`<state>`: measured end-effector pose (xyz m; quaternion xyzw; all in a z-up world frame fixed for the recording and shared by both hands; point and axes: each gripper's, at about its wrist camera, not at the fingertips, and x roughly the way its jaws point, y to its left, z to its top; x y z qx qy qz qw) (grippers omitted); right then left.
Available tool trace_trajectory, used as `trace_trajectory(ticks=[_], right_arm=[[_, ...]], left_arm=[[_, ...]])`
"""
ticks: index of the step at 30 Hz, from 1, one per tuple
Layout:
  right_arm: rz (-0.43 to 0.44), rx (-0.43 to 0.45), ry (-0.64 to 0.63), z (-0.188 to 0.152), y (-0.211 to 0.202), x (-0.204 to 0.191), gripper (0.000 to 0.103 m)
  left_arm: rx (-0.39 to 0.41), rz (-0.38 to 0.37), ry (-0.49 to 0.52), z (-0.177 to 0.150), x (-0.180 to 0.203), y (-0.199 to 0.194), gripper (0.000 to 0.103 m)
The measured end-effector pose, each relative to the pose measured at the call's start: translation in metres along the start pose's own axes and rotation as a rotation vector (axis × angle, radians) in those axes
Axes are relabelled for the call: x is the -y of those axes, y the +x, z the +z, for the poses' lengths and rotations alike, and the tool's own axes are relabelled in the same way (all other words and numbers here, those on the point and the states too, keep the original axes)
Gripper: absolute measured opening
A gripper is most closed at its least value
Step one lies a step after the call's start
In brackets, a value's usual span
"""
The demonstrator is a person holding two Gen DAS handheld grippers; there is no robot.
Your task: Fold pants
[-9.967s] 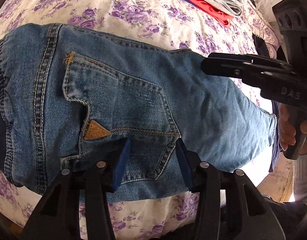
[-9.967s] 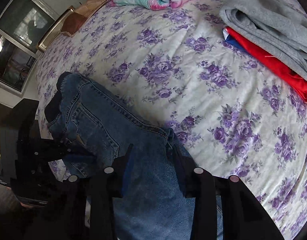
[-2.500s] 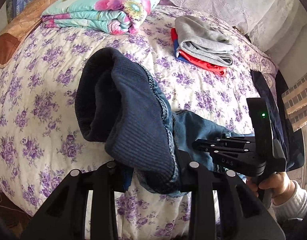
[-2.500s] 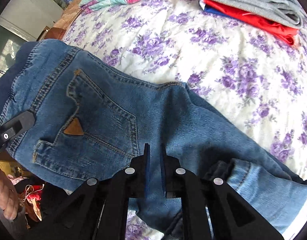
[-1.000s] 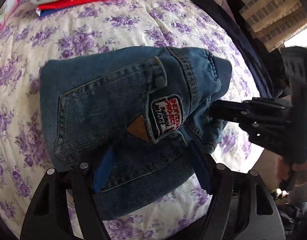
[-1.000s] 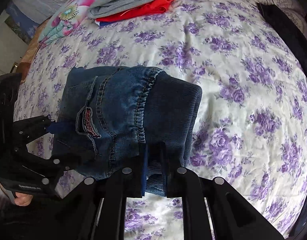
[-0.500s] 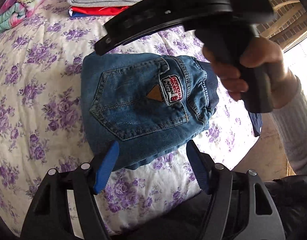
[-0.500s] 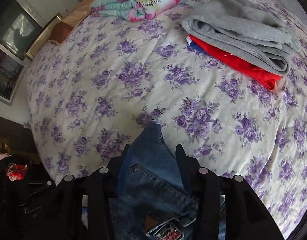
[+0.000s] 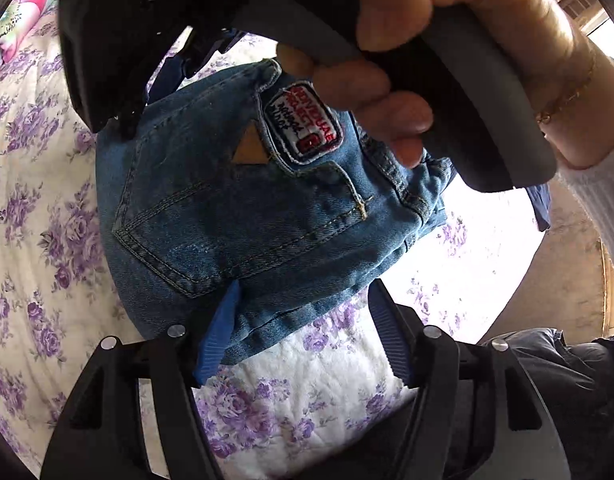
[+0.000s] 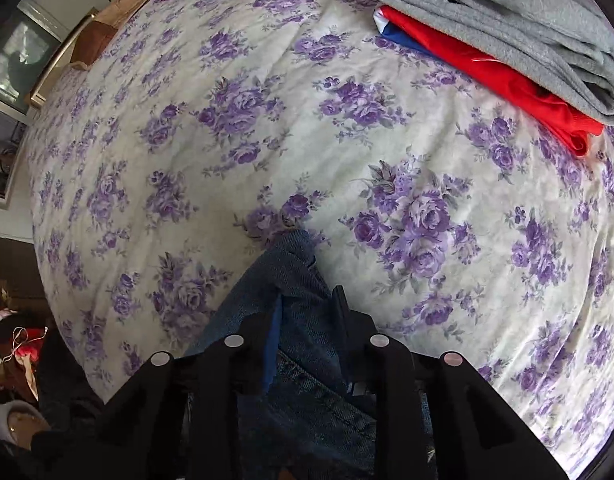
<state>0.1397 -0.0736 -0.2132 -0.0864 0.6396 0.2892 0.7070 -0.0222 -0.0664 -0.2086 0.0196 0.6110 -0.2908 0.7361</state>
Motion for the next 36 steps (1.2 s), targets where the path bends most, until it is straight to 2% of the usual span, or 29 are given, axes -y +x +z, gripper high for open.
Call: trace_trajectory(ticks=[2,4,6,8,12,14,16,18,22,23,25,26,28,31,32,33,36], right_arm=[[-0.013,0.045,0.045,-0.012,-0.03,0.009,0.041],[0.01,0.134,0.089,-0.034,-0.069,0.021,0.047],[-0.026,0.227,0.142,-0.068,-0.105,0.034,0.073],[-0.066,0.284,0.209,-0.109,-0.127,0.048,0.075],[-0.112,0.293,0.416,-0.19,-0.131,0.079,0.075],[-0.079,0.297,0.526,-0.228,-0.126,0.089,0.075],[0.023,0.304,0.623,-0.253,-0.114,0.089,0.075],[0.08,0.333,0.686,-0.261,-0.104,0.09,0.075],[0.2,0.427,0.755,-0.25,-0.087,0.095,0.075],[0.202,0.419,0.756,-0.243,-0.081,0.097,0.075],[0.094,0.321,0.763,-0.235,-0.062,0.098,0.075],[0.13,0.286,0.787,-0.238,-0.052,0.101,0.075],[0.283,0.226,0.882,-0.25,-0.029,0.109,0.081],[0.382,0.22,0.953,-0.256,-0.012,0.119,0.084],[0.395,0.232,0.966,-0.254,-0.009,0.121,0.077],[0.394,0.247,0.954,-0.252,-0.009,0.12,0.064],[0.394,0.265,0.933,-0.253,-0.017,0.117,0.049]], left_arm=[[0.03,-0.016,-0.033,-0.002,-0.007,-0.019,0.063],[0.089,-0.039,-0.097,-0.007,-0.023,-0.044,0.065],[0.132,-0.04,-0.186,-0.013,-0.047,-0.062,0.077],[0.129,-0.032,-0.271,-0.017,-0.073,-0.064,0.077],[0.074,-0.08,-0.411,-0.024,-0.108,-0.047,0.077],[0.053,-0.12,-0.451,-0.03,-0.116,-0.037,0.077],[0.029,-0.118,-0.447,-0.031,-0.114,-0.027,0.077],[0.004,-0.113,-0.436,-0.028,-0.111,-0.021,0.077],[-0.036,-0.095,-0.42,-0.02,-0.103,-0.009,0.077],[-0.044,-0.098,-0.418,-0.02,-0.102,-0.008,0.077],[-0.051,-0.106,-0.417,-0.019,-0.101,-0.006,0.077],[-0.053,-0.111,-0.417,-0.019,-0.1,-0.005,0.077],[-0.058,-0.127,-0.422,-0.019,-0.101,-0.004,0.077],[-0.078,-0.154,-0.445,-0.015,-0.103,0.004,0.077],[-0.084,-0.166,-0.449,-0.014,-0.105,0.006,0.077],[-0.087,-0.177,-0.45,-0.012,-0.106,0.008,0.077],[-0.091,-0.203,-0.46,-0.008,-0.11,0.012,0.077]])
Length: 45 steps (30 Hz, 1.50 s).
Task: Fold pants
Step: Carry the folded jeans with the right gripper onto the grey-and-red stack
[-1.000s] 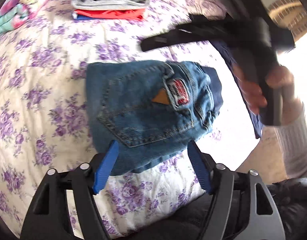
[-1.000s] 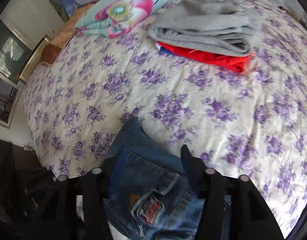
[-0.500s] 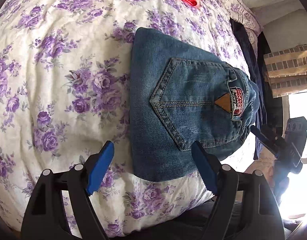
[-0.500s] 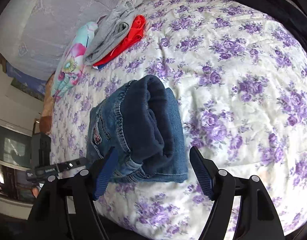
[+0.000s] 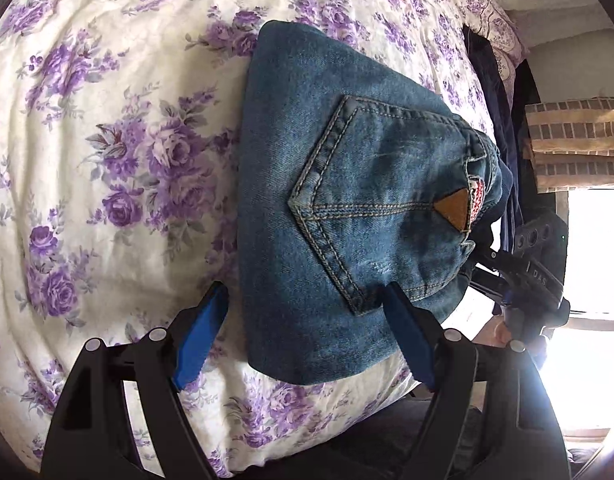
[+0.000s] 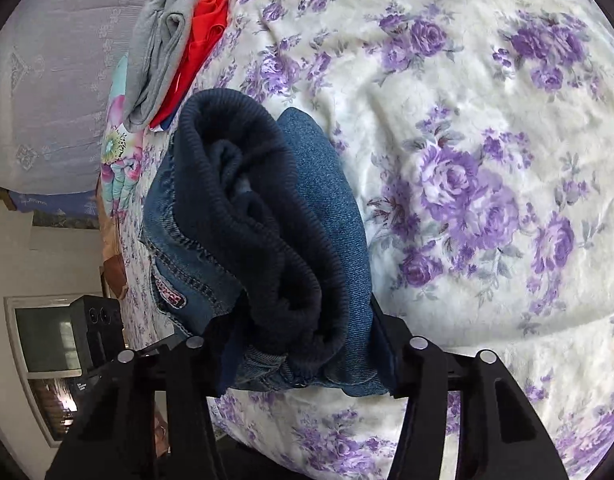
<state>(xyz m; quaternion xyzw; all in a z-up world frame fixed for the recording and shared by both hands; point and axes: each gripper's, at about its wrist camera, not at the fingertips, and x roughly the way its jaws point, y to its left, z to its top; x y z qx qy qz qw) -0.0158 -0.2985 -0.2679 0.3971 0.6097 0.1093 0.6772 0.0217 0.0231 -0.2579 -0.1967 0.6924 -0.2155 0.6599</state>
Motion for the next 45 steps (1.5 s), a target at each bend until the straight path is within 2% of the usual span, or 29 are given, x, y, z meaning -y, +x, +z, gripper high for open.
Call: trace_trajectory(ticks=[5,7,9,12,14,18,21,24,28,30,33,37,39,42,45], right_arm=[[0.015,-0.006,0.029,0.0,-0.008,0.008,0.049],[0.011,-0.015,0.039,0.002,-0.006,0.01,0.05],[0.01,-0.022,0.041,0.003,-0.007,0.012,0.051],[0.004,-0.015,0.034,0.002,-0.008,0.013,0.051],[-0.014,-0.006,0.012,-0.001,-0.01,0.01,0.051],[-0.115,0.032,-0.103,-0.003,-0.012,-0.023,0.046],[-0.187,0.074,-0.213,-0.007,-0.024,-0.052,0.044],[-0.198,0.104,-0.285,-0.004,-0.034,-0.077,0.044],[-0.162,0.121,-0.325,0.015,-0.044,-0.108,0.044],[-0.134,0.13,-0.351,0.039,-0.047,-0.135,0.044],[-0.077,0.159,-0.395,0.091,-0.056,-0.186,0.044],[-0.043,0.236,-0.456,0.18,-0.059,-0.265,0.044],[-0.042,0.266,-0.459,0.226,-0.052,-0.289,0.044],[-0.053,0.306,-0.45,0.277,-0.04,-0.304,0.044],[-0.096,0.322,-0.448,0.306,-0.02,-0.296,0.045]], left_arm=[[-0.01,-0.039,-0.021,0.01,0.002,0.009,0.077],[-0.013,-0.04,-0.022,0.013,0.007,0.016,0.071],[0.007,-0.005,-0.007,0.012,0.015,0.013,0.063],[0.064,0.068,0.069,0.002,0.033,0.002,0.052],[0.088,0.104,0.092,-0.002,0.041,-0.002,0.048],[0.122,0.175,0.138,-0.005,0.056,-0.008,0.041],[0.148,0.19,0.15,-0.008,0.064,-0.019,0.039],[0.175,0.181,0.141,-0.007,0.064,-0.034,0.039],[0.242,0.18,0.134,0.009,0.07,-0.066,0.039],[0.286,0.184,0.142,0.028,0.076,-0.089,0.039],[0.366,0.197,0.174,0.079,0.089,-0.132,0.039],[0.447,0.202,0.199,0.186,0.102,-0.186,0.039],[0.466,0.194,0.193,0.24,0.104,-0.202,0.04],[0.474,0.183,0.182,0.305,0.105,-0.205,0.04],[0.445,0.159,0.178,0.351,0.094,-0.179,0.042]])
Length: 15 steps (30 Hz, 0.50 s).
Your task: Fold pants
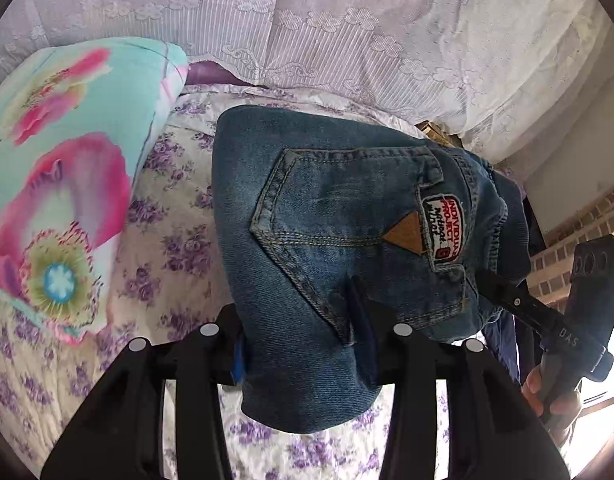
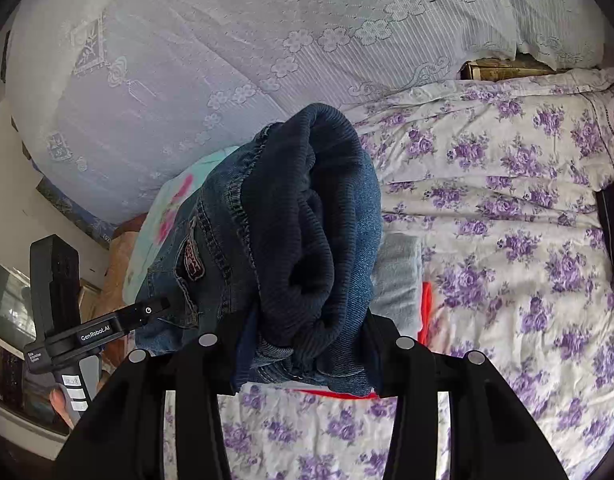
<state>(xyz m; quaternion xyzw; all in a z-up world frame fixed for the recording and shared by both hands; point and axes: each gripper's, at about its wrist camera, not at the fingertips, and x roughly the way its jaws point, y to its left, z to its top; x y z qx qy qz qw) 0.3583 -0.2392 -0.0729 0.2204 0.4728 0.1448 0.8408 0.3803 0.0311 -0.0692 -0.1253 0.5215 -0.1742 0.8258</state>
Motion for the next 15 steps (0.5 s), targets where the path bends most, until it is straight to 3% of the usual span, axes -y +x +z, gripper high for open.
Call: trace_trajectory(ticks=[2,4,5,6,7,10,13,15], right_arm=[[-0.042,-0.062,0.056,-0.004,0.032,0.025,0.045],[-0.082,-0.115,0.069,-0.02,0.065,0.043,0.047],[-0.089,-0.109,0.047,-0.027,0.075,0.047,0.054],[-0.069,-0.085,0.021,-0.031,0.075,0.046,0.059],[-0.064,-0.071,0.002,-0.031,0.073,0.044,0.059],[-0.059,-0.097,-0.016,-0.025,0.06,0.037,0.063],[-0.105,-0.018,-0.054,-0.03,0.026,0.024,0.064],[-0.181,0.047,-0.133,-0.038,-0.001,0.005,0.072]], left_arm=[[-0.077,-0.005,-0.027,0.001,-0.014,0.045,0.045],[-0.16,0.044,-0.048,-0.011,-0.029,0.091,0.049],[-0.156,0.061,-0.05,-0.017,-0.035,0.1,0.06],[-0.129,0.086,-0.056,-0.019,-0.04,0.1,0.08],[-0.108,0.105,-0.061,-0.019,-0.043,0.097,0.086],[-0.086,0.133,-0.036,-0.02,-0.042,0.074,0.084],[-0.011,0.205,0.026,-0.035,-0.031,0.033,0.084],[0.032,0.249,0.056,-0.049,-0.019,0.003,0.088]])
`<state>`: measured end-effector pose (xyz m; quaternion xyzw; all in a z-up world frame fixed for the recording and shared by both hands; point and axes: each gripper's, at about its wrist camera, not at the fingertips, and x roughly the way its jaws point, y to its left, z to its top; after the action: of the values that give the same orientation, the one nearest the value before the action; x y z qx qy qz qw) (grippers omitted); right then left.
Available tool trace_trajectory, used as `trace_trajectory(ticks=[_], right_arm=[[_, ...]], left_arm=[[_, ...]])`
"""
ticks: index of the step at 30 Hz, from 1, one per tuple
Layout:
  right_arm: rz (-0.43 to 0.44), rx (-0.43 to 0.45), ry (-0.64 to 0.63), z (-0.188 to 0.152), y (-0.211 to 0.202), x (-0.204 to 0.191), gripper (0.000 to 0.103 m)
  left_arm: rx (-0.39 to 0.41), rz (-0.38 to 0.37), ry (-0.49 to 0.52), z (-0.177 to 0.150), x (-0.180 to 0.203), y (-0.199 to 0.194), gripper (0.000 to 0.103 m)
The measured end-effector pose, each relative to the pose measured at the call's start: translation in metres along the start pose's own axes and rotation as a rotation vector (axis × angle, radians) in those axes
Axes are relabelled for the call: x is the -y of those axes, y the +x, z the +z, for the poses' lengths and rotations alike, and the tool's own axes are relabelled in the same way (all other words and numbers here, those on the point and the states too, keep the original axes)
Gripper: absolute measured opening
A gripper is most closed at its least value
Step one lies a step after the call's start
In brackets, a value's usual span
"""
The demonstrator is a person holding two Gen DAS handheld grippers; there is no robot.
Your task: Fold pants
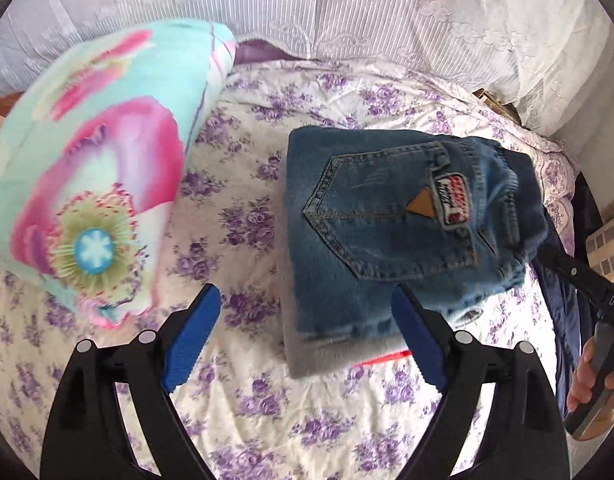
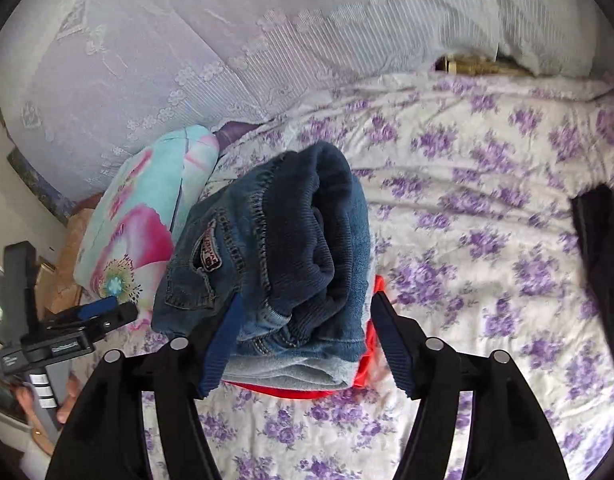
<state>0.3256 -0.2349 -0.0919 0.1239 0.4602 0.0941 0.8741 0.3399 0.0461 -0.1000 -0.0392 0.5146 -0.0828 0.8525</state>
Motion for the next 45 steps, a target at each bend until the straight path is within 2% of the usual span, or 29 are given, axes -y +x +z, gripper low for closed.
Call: trace_trajectory(ticks=[2,3,7,11,16,21,26,34,45], right_arm=[[-0.098,0.06,-0.082,-0.008,-0.03,-0.02,0.092],[-0.133,0.084,-0.116,-0.014,-0.043,-0.03,0.098],[-0.261,0.121,-0.164,-0.047,-0.086,-0.063,0.099],[-0.289,0.089,-0.133,-0.085,-0.121,-0.077,0.099],[-0.289,0.093,-0.125,-0.121,-0.164,-0.088,0.099],[-0.297,0.127,-0.098,-0.143,-0.207,-0.086,0.099],[-0.269,0.137,-0.068,-0.166,-0.235,-0.083,0.099],[-0.25,0.171,-0.062,-0.185,-0.259,-0.085,0.099],[-0.242,0.166,-0.046,-0.182,-0.257,-0.083,0.099]], left_arm=[[0.056,0.093,0.015,-0.015,0.01,-0.034,0.093],[0.085,0.125,0.016,-0.024,0.015,-0.052,0.095],[0.162,0.177,-0.009,-0.06,0.038,-0.111,0.098],[0.203,0.212,-0.02,-0.097,0.059,-0.153,0.098],[0.234,0.188,-0.004,-0.135,0.076,-0.189,0.098],[0.243,0.163,0.003,-0.162,0.085,-0.218,0.098],[0.262,0.173,0.027,-0.187,0.097,-0.244,0.098],[0.282,0.157,0.037,-0.209,0.109,-0.266,0.098],[0.269,0.159,0.017,-0.208,0.106,-0.261,0.098]])
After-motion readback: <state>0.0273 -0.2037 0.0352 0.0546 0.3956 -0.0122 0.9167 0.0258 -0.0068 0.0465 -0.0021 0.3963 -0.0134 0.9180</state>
